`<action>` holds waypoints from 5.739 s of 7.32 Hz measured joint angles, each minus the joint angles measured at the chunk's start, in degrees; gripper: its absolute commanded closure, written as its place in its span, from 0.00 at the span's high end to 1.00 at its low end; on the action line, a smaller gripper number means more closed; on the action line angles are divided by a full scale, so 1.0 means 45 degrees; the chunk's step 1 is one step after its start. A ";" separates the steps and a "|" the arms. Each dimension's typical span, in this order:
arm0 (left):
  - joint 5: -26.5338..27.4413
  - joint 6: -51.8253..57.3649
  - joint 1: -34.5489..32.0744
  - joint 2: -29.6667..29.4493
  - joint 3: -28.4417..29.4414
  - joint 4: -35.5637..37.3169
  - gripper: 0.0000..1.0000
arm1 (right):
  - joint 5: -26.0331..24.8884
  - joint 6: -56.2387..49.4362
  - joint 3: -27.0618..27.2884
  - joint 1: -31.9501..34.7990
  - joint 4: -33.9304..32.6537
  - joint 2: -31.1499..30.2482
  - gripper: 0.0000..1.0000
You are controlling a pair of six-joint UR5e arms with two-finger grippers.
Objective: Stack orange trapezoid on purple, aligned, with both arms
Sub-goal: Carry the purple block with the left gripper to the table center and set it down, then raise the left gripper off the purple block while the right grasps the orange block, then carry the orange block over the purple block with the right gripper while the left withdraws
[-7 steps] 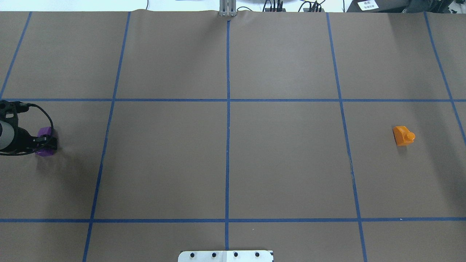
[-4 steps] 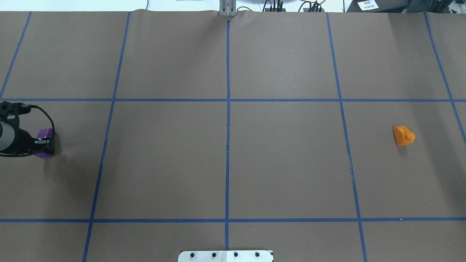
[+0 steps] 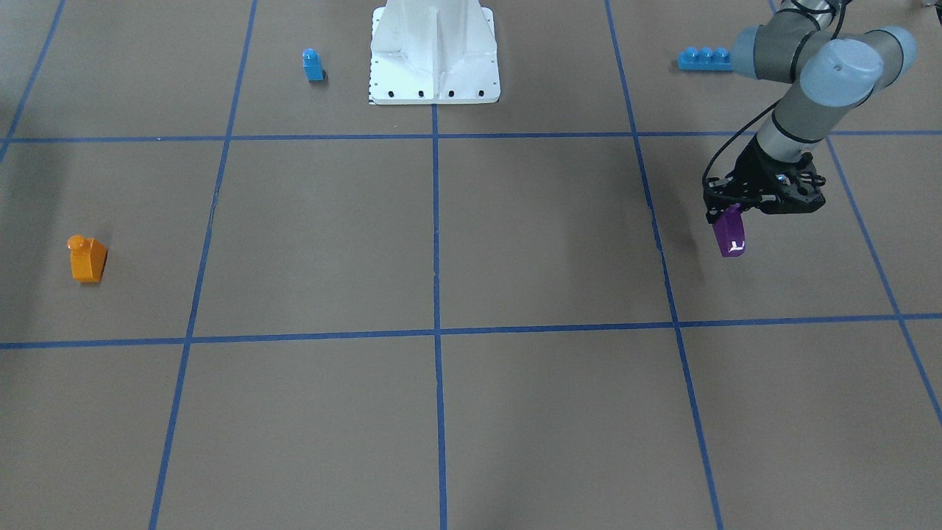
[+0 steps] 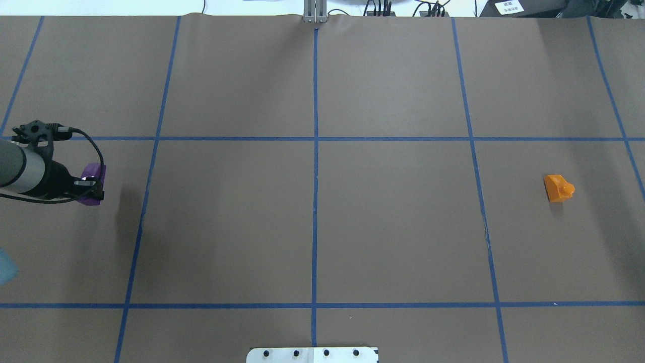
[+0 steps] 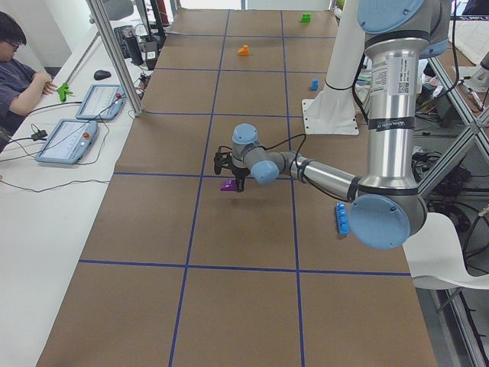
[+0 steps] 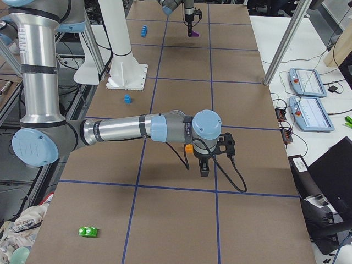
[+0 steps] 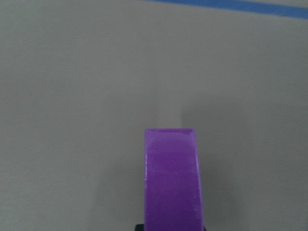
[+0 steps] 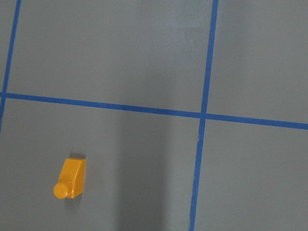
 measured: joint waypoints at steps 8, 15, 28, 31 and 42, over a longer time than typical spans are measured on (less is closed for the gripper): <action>0.2921 0.1189 0.3319 -1.1658 0.5739 0.5397 0.00 | 0.0005 0.0161 -0.0263 -0.0342 -0.0015 -0.0079 1.00; 0.3124 0.1098 0.3779 -1.2180 0.8026 0.3325 1.00 | -0.0043 0.0255 -0.0173 -0.0415 0.0010 -0.0002 1.00; 0.1465 0.2252 0.0734 -1.1663 0.3891 0.8156 1.00 | -0.5414 1.2430 -0.0110 -0.9504 0.9538 -0.1605 1.00; 0.1466 0.2264 0.0716 -1.1570 0.3804 0.8185 1.00 | -0.5346 1.2303 -0.0630 -0.9565 0.9535 -0.1369 0.08; 0.0831 0.5420 -0.1170 -0.7881 0.1156 0.8836 1.00 | -0.3723 1.2790 0.0121 -0.8982 0.2908 0.5070 0.00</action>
